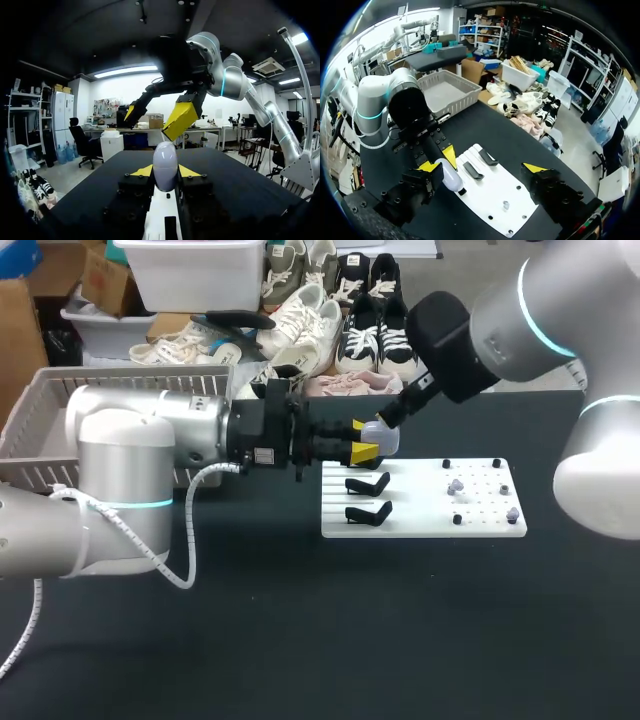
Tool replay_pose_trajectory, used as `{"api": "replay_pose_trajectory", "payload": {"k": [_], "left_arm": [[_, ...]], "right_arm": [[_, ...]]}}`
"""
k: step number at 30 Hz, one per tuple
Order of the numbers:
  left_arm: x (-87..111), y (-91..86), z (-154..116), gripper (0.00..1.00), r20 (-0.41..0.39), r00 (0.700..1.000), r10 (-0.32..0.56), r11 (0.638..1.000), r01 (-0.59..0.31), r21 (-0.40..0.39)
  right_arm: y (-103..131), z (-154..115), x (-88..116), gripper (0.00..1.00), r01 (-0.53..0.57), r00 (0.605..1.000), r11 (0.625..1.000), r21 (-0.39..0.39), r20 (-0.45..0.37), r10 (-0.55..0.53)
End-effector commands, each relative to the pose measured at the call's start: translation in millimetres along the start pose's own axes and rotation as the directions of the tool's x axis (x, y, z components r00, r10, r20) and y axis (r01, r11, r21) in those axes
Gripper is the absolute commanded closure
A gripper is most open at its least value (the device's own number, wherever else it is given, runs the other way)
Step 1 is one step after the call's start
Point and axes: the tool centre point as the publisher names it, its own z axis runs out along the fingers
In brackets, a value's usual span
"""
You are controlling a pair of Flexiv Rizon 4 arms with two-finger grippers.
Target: Pick up each earbud case from the left stands, insert the matching earbuds, close the lid, and place the case in the box.
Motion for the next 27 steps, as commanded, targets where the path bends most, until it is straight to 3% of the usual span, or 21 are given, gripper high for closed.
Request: {"api": "replay_pose_trajectory", "payload": {"k": [1, 11, 27], "left_arm": [[-0.4, -1.7, 0, 1.0, 0.0, 1.0, 0.001, 1.0, -0.001, -0.006], [-0.4, -1.7, 0, 1.0, 0.0, 1.0, 0.001, 1.0, -0.001, -0.006], [-0.4, -1.7, 0, 1.0, 0.0, 1.0, 0.001, 1.0, -0.001, -0.006]], "right_arm": [[0, -8, -2, 0.0, 0.005, 1.0, 0.992, 0.125, -0.001, -0.005], [17, -1, 21, 0.0, -0.001, 0.999, 0.998, 0.069, -0.04, 0.004], [18, 5, 27, 0.0, -0.021, 0.998, 0.998, 0.053, -0.06, 0.024]]}}
